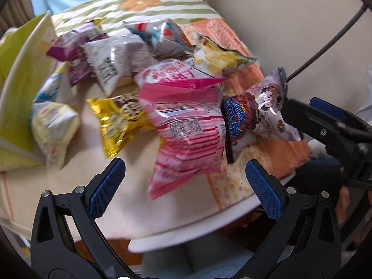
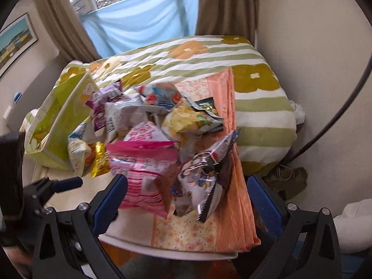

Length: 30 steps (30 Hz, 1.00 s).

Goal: Organize snacks
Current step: 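Grasp the pink bag with left tool while right tool grasps cartoon-printed bag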

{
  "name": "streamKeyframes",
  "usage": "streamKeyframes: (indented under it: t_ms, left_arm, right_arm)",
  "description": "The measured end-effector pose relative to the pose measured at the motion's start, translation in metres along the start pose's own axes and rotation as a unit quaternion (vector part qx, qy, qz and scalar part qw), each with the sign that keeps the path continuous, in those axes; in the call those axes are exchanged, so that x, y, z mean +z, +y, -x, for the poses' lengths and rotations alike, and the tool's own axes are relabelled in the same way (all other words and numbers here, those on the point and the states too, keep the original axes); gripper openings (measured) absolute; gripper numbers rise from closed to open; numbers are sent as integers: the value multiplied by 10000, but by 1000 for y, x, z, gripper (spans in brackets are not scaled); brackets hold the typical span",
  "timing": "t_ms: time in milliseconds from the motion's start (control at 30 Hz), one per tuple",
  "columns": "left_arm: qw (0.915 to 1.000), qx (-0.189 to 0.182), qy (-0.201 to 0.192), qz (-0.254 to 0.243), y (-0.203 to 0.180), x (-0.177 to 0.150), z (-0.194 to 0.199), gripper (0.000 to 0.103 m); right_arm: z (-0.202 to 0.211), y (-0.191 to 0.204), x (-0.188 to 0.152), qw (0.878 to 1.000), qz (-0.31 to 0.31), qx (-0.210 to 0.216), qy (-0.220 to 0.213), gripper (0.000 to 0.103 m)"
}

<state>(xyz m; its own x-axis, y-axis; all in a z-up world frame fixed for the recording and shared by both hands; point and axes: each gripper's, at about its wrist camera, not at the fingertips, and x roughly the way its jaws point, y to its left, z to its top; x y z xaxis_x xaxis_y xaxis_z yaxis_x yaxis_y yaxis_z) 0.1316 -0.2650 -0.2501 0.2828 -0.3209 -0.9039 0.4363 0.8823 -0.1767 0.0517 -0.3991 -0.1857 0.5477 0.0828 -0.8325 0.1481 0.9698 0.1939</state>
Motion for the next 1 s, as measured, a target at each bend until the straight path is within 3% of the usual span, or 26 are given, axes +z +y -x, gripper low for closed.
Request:
streamKeyframes:
  t_ms: [133,367,467,567,700,1000]
  left_arm:
    - [9999,79,-24,-61,-5,2,-27,102]
    - [9999,-25,75,131,4,3,-54,102]
    - [9999,-43,47,125,3,5,-57,100]
    - [9999,-105,59,79,0,7,-60,93]
    - [9996,-249,109,14,-3,8,-64,74]
    - [9996,9,55,-261,-8,3,-52,69]
  right_arm:
    - [-16,-13,-1,9993,-356,101,17,102]
    - [-36,-10,-3,9998,-189,-57,38,101]
    - [-46,-6,-4,9998,-46,-165,99,92]
    - [-51,-2,-3,9994,119,-314,66,91]
    - [-57,2,-1,9985,270,-470,49,88]
    - [-64,7,-4,9973,380,-617,131,72]
